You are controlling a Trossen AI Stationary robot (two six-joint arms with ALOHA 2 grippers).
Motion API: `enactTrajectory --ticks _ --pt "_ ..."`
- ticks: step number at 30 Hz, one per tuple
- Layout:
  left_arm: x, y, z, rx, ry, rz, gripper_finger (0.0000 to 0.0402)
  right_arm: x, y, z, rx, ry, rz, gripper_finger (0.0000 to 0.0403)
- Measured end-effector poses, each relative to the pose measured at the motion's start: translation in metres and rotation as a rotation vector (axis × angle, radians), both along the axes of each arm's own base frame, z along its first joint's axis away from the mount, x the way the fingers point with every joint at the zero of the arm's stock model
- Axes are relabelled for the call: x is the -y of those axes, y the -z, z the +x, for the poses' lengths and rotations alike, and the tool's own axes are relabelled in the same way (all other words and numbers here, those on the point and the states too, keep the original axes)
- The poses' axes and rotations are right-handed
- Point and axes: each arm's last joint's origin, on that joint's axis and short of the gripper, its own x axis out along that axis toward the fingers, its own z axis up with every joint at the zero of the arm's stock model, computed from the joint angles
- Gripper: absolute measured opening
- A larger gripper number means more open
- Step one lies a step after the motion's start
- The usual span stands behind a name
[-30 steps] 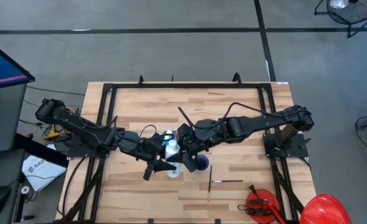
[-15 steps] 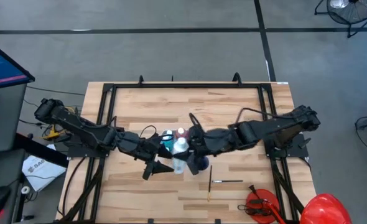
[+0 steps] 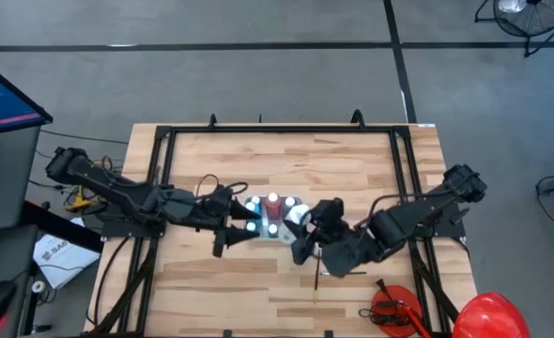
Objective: Pick & Place Paint Supplies
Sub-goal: Put the white paint bottle into the white bin
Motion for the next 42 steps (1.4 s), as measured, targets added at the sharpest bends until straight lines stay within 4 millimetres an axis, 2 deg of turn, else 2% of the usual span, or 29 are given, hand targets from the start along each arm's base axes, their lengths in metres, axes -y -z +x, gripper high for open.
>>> enactTrajectory --ticks 3,11,16,26,35,42 --pt "-0.003 -0.004 -0.003 0.021 -0.037 0.000 0.0258 -0.007 0.014 0.003 -0.024 0.043 -0.034 0.0171" --pt "-0.003 -0.005 -0.004 0.023 -0.047 -0.004 0.0257 -0.012 0.045 0.021 -0.070 0.099 -0.058 0.0171" --pt "-0.003 -0.005 -0.004 0.022 -0.047 -0.005 0.0258 -0.007 0.049 0.026 -0.075 0.126 -0.074 0.0171" --pt "-0.003 -0.005 -0.004 0.021 -0.042 -0.006 0.0253 0.006 0.056 0.023 -0.152 0.174 -0.100 0.0172" --pt "-0.003 -0.004 -0.004 0.020 -0.042 -0.005 0.0253 0.006 0.058 0.023 -0.145 0.184 -0.089 0.0171" --pt "-0.003 -0.004 -0.004 0.020 -0.043 -0.008 0.0253 -0.003 0.076 0.028 -0.100 0.256 -0.097 0.0171"
